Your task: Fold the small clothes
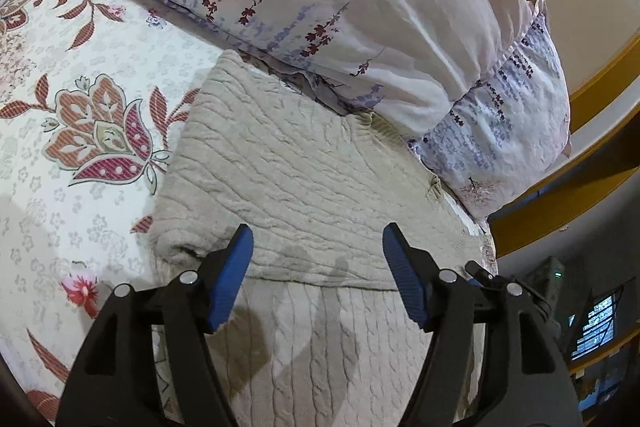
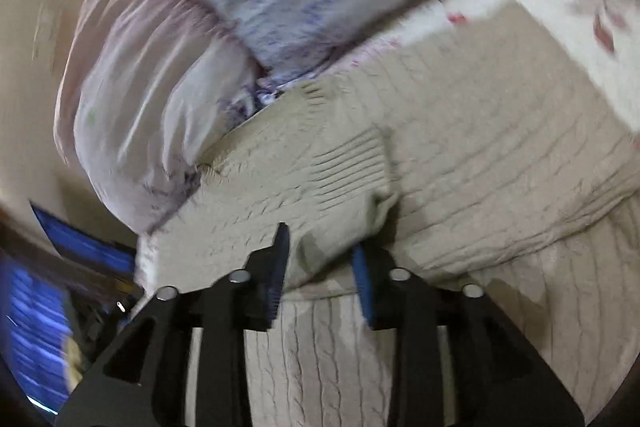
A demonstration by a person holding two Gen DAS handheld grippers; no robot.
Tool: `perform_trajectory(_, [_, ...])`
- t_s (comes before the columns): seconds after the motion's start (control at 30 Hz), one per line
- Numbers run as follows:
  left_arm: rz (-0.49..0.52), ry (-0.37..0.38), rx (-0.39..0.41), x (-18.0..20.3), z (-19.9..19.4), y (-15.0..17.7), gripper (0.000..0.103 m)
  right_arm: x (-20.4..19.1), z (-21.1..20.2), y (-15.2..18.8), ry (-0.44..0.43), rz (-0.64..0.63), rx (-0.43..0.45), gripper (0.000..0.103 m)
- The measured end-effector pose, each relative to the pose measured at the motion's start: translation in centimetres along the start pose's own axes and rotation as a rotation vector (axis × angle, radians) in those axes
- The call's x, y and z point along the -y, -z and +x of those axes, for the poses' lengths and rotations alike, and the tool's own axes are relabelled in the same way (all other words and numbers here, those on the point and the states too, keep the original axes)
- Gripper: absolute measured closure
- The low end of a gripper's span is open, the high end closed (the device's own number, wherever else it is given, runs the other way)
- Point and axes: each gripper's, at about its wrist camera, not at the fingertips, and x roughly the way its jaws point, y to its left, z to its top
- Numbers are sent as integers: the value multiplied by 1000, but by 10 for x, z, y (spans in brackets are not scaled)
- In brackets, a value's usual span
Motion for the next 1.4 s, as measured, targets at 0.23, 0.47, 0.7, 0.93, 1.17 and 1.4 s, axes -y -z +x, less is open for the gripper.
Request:
perform_trajectory(0.23, [10,-10,-5,-4,-5,1,36,16,10,-16,-45,108,-10,80])
perform_trajectory(0.47, [60,-16,-5,5,-10,6,36,-15,-29,-15,60,-80,190,96])
perform_trajectory(0.7, [87,-20,-19,5,-20,16,36,22,-24,-10,207,2,110,90])
perform_trajectory(0.93, [98,-17,1,-18,-63,34,36,18,-99,3,131,-71,150,39])
perform_trajectory(1.17, [49,27,-60,-39,-81,67,41,54,-146,41,151,-99,58,43])
perform_trajectory(1.4, [18,123,-90,-41,-93,111,57,86,-170,89,125,-65,11,58])
